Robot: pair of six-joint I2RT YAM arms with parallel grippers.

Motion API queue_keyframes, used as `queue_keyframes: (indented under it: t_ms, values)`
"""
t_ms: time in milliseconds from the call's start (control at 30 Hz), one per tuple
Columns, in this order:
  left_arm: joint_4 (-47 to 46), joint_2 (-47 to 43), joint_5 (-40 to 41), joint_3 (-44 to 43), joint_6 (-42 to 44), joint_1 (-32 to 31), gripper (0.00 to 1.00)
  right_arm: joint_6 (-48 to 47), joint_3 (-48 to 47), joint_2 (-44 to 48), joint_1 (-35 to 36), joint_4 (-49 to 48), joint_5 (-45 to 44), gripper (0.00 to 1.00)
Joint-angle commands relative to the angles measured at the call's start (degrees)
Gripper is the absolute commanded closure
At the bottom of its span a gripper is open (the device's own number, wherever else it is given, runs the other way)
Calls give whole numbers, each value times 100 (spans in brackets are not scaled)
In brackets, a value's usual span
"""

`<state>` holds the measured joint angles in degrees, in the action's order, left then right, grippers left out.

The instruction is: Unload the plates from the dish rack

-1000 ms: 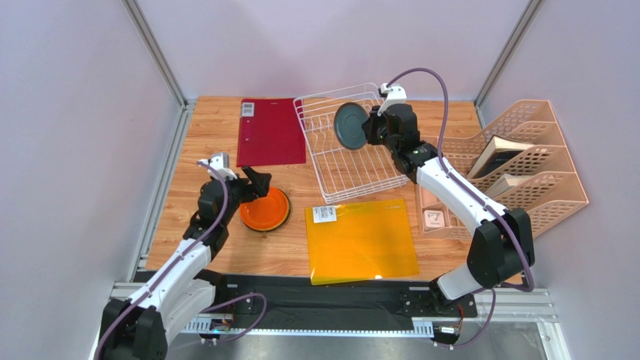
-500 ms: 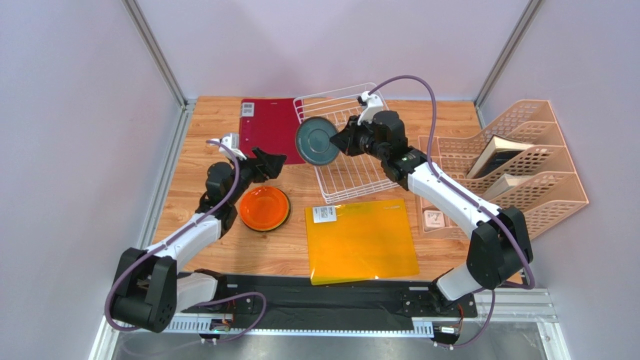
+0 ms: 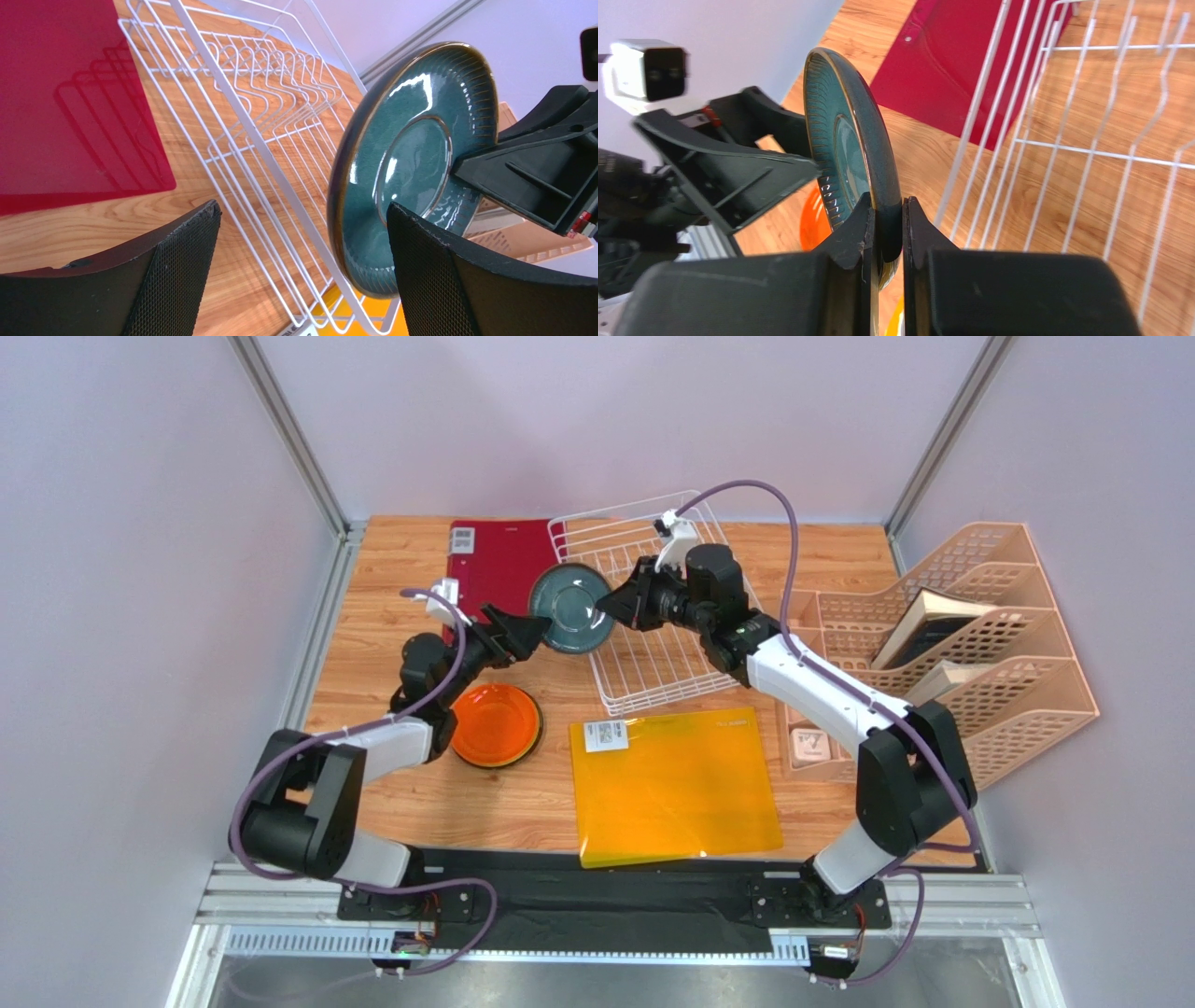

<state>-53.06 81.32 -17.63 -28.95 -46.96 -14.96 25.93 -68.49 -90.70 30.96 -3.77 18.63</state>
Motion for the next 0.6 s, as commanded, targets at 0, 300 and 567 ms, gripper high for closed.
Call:
queue_keyframes:
  t_ms: [0, 300, 567]
  values:
    - [-1353, 383, -302, -172, -419, -7, 8, 526, -103, -88, 50, -994, 606, 100]
    - [-2262, 877, -601, -208, -701, -7, 76, 685, -217, -379, 59, -1143, 905, 100]
    - [-1902, 562, -698, -32, -280, -7, 100, 703, -428, -677, 59, -1056, 1090, 100]
